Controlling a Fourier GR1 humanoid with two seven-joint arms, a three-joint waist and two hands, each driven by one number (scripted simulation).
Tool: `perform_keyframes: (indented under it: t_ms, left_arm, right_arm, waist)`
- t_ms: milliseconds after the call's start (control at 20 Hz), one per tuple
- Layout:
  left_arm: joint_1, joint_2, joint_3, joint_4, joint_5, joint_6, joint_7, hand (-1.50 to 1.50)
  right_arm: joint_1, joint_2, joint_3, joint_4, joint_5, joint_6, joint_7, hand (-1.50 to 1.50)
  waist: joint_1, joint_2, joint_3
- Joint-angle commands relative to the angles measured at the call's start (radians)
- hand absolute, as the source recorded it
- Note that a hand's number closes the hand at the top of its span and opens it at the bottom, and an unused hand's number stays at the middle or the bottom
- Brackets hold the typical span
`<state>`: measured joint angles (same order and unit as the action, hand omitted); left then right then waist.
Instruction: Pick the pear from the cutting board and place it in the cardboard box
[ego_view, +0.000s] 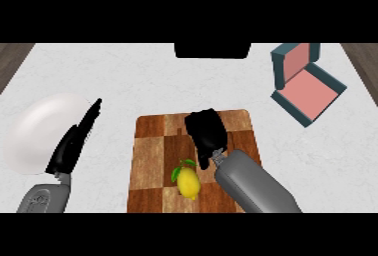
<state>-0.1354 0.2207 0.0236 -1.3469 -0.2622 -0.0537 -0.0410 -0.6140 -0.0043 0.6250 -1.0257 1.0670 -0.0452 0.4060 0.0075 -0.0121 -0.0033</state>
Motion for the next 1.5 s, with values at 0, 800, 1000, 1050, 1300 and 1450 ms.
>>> perform_keyframes:
  t_ms: [0, 800, 1000, 1050, 1300, 1450]
  left_arm:
    - [0.021, -0.004, -0.007, -0.016, -0.013, -0.001, -0.012, 0.00]
    - [-0.039, -0.021, -0.024, 0.004, -0.015, -0.027, -0.006, 0.00]
    - [-0.059, -0.050, -0.047, 0.022, -0.039, -0.003, -0.004, 0.00]
    - [-0.057, -0.041, -0.041, 0.009, -0.033, -0.010, -0.009, 0.00]
    - [-0.058, -0.029, -0.033, 0.047, -0.038, -0.013, -0.027, 0.00]
    - [-0.055, -0.061, -0.048, 0.025, -0.047, 0.009, 0.005, 0.00]
  right_arm:
    - [-0.008, 0.004, 0.030, 0.097, 0.047, -0.170, -0.013, 1.50]
    - [-0.424, -0.078, -0.473, 0.319, 0.082, 0.013, 0.605, 1.50]
    - [-0.612, -0.123, -0.507, 0.442, 0.132, 0.031, 0.709, 1.50]
    - [-0.604, -0.122, -0.508, 0.489, 0.154, -0.021, 0.724, 1.50]
    - [-0.790, -0.132, -0.505, 0.574, 0.245, 0.053, 0.876, 1.50]
    - [-0.811, -0.150, -0.530, 0.630, 0.271, 0.013, 0.922, 1.50]
  waist:
    - [0.006, 0.014, 0.004]
    - [0.080, 0.044, 0.001]
    - [0.084, 0.044, 0.001]
    - [0.084, 0.043, 0.002]
    - [0.074, 0.037, 0.000]
    - [0.069, 0.035, 0.001]
